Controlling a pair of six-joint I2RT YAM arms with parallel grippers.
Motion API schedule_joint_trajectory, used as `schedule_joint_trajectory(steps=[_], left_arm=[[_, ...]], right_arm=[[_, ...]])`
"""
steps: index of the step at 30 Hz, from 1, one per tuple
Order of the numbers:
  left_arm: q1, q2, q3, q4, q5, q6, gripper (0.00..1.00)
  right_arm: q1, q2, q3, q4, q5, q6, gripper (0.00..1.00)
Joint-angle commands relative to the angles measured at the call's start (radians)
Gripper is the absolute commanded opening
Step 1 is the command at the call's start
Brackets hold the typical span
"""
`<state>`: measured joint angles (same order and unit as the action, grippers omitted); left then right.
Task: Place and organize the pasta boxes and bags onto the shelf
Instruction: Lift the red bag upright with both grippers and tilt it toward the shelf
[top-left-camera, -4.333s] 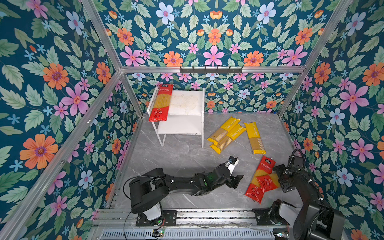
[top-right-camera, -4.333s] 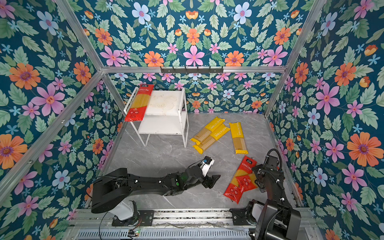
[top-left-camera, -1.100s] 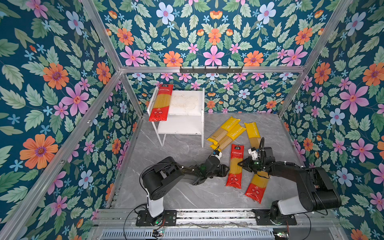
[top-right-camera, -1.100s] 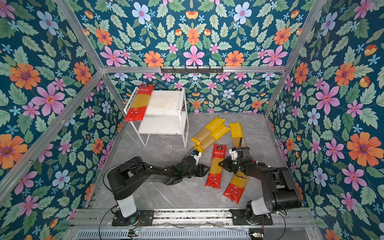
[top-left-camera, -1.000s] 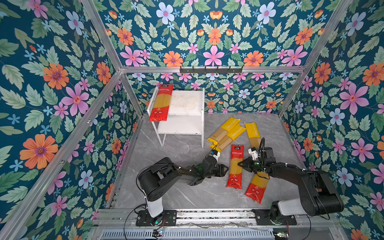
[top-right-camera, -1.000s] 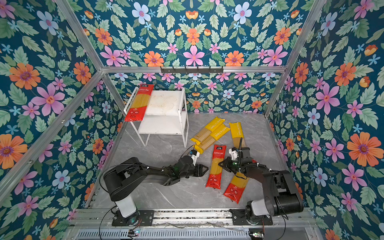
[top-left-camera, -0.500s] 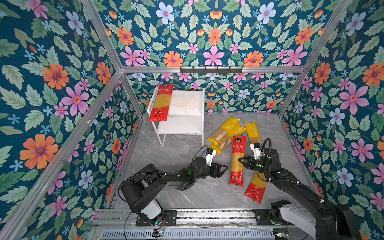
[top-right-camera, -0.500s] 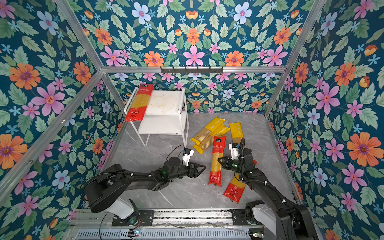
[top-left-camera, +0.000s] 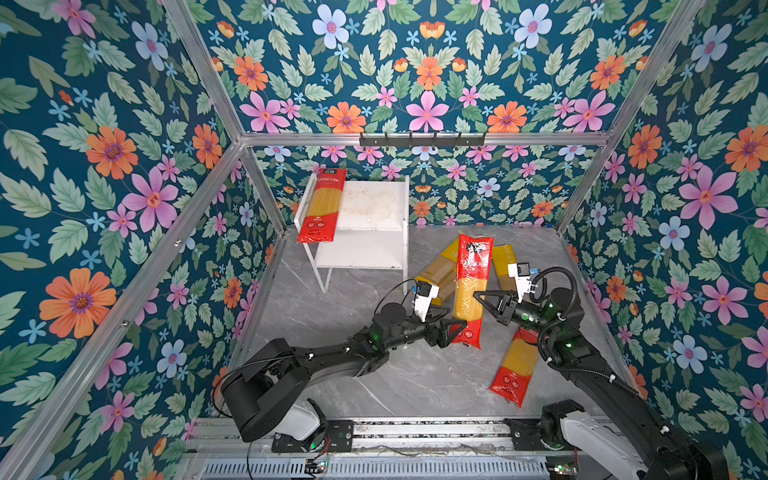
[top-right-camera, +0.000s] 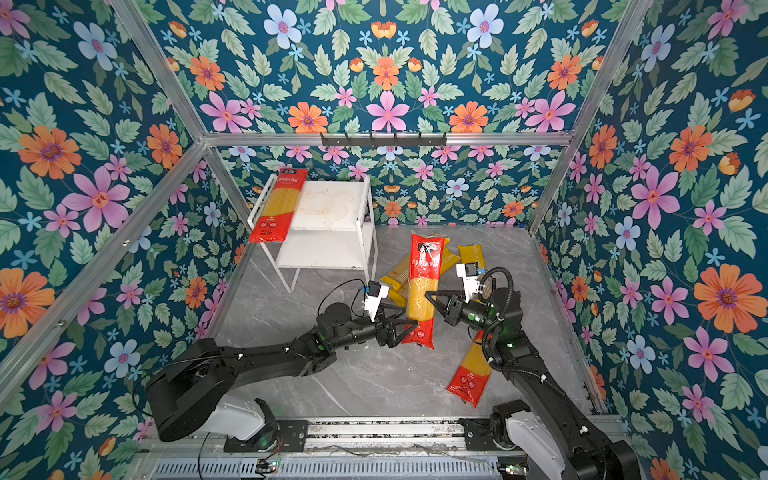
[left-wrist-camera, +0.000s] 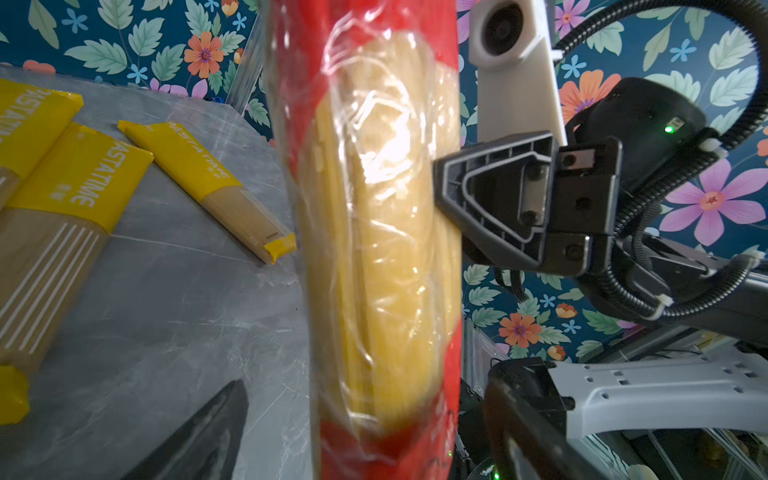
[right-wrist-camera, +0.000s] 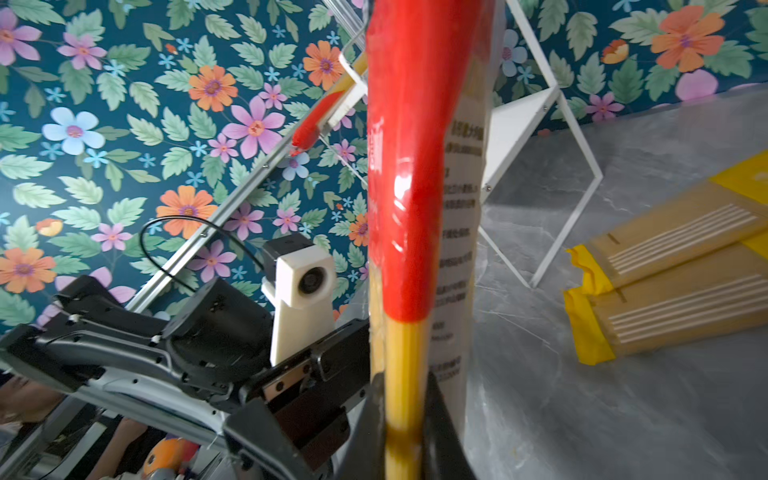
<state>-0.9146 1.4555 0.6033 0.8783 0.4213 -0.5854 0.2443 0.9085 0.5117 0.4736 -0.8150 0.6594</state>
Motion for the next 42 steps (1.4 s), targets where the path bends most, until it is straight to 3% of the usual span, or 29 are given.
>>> schedule_joint_trajectory(steps=[1, 10, 14, 22, 25, 29, 36, 42], left_arm=[[0.008, 0.000, 0.007, 0.034, 0.045, 0.016, 0.90], [0.024, 0.050, 0.036, 0.168, 0.135, -0.076, 0.73], [0.027, 0.037, 0.035, 0.158, 0.144, -0.074, 0.54], [0.034, 0.013, 0.034, 0.110, 0.142, -0.059, 0.34], [0.033, 0.004, 0.033, 0.113, 0.150, -0.064, 0.28], [0.034, -0.008, 0.027, 0.123, 0.164, -0.071, 0.24], [0.030, -0.003, 0.039, 0.128, 0.209, -0.089, 0.22], [0.029, -0.026, 0.033, 0.127, 0.223, -0.092, 0.20]], right_arm=[[0.010, -0.001, 0.020, 0.226, -0.072, 0.060, 0.00], [0.013, 0.042, -0.007, 0.368, -0.085, 0.173, 0.00], [0.014, 0.058, -0.004, 0.352, -0.095, 0.190, 0.00], [0.014, 0.077, 0.002, 0.241, -0.092, 0.161, 0.26], [0.013, 0.091, 0.007, 0.190, -0.093, 0.138, 0.41], [0.014, 0.121, 0.042, 0.101, -0.111, 0.107, 0.54], [0.015, 0.194, 0.106, 0.064, -0.211, 0.093, 0.56], [0.008, 0.188, 0.167, -0.187, -0.114, -0.074, 0.59]])
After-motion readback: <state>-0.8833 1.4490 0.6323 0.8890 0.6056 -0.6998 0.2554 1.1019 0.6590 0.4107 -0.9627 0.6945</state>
